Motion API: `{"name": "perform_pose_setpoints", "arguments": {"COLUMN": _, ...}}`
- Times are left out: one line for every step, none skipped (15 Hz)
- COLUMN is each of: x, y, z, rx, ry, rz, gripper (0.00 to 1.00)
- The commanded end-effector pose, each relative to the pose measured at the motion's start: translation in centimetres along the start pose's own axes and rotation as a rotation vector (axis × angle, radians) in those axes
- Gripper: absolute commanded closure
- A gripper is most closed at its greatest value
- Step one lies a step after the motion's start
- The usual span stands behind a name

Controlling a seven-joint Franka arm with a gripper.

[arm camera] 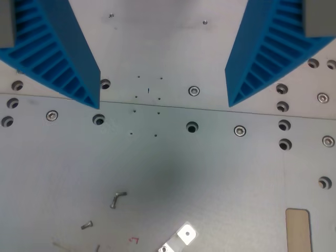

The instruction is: Rotate around gripper negative z

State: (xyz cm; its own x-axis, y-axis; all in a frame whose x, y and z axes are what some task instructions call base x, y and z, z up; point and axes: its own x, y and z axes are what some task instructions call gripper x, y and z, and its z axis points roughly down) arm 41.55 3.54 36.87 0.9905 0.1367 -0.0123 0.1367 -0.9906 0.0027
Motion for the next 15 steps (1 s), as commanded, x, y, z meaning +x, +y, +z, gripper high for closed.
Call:
{"name": "perform_pose_setpoints", "arguments": {"x": -0.06, "y": 0.03, "z": -0.28, "rx": -0.001, "ry": 0.006, "rz": -0.159, "gripper": 0.0}}
{"name": "perform_pose_setpoints", "arguments": {"x": -0.06, "y": 0.03, "z": -0.28, "rx": -0.001, "ry": 0.006, "rz": -0.172, "gripper": 0.0}}
{"name": "perform_pose_setpoints", "arguments": {"x": -0.06, "y": 0.03, "z": -0.28, "rx": -0.001, "ry": 0.006, "rz": -0.186, "gripper": 0.0}}
{"name": "perform_pose_setpoints", "arguments": {"x": -0.06, "y": 0.03, "z": -0.28, "rx": -0.001, "ry": 0.006, "rz": -0.199, "gripper": 0.0}}
{"name": "perform_pose_setpoints", "arguments": {"x": -0.06, "y": 0.03, "z": -0.28, "rx": -0.001, "ry": 0.006, "rz": -0.212, "gripper": 0.0}}
{"name": "perform_pose_setpoints", "arguments": {"x": -0.06, "y": 0.03, "z": -0.28, "rx": -0.001, "ry": 0.006, "rz": -0.226, "gripper": 0.0}}
{"name": "perform_pose_setpoints", "arguments": {"x": -0.06, "y": 0.03, "z": -0.28, "rx": -0.001, "ry": 0.006, "rz": -0.239, "gripper": 0.0}}
{"name": "perform_pose_setpoints", "arguments": {"x": -0.06, "y": 0.03, "z": -0.28, "rx": -0.001, "ry": 0.006, "rz": -0.252, "gripper": 0.0}}
{"name": "perform_pose_setpoints", "arguments": {"x": -0.06, "y": 0.03, "z": -0.28, "rx": -0.001, "ry": 0.006, "rz": -0.266, "gripper": 0.0}}
{"name": "perform_pose_setpoints", "arguments": {"x": -0.06, "y": 0.03, "z": -0.28, "rx": -0.001, "ry": 0.006, "rz": -0.279, "gripper": 0.0}}
{"name": "perform_pose_setpoints", "arguments": {"x": -0.06, "y": 0.03, "z": -0.28, "rx": -0.001, "ry": 0.006, "rz": -0.292, "gripper": 0.0}}
{"name": "perform_pose_setpoints", "arguments": {"x": -0.06, "y": 0.03, "z": -0.28, "rx": -0.001, "ry": 0.006, "rz": -0.306, "gripper": 0.0}}
{"name": "perform_pose_setpoints", "arguments": {"x": -0.06, "y": 0.03, "z": -0.28, "rx": -0.001, "ry": 0.006, "rz": -0.319, "gripper": 0.0}}
{"name": "perform_pose_setpoints", "arguments": {"x": -0.06, "y": 0.03, "z": -0.28, "rx": -0.002, "ry": 0.006, "rz": -0.332, "gripper": 0.0}}
{"name": "perform_pose_setpoints", "arguments": {"x": -0.06, "y": 0.03, "z": -0.28, "rx": -0.002, "ry": 0.006, "rz": -0.346, "gripper": 0.0}}
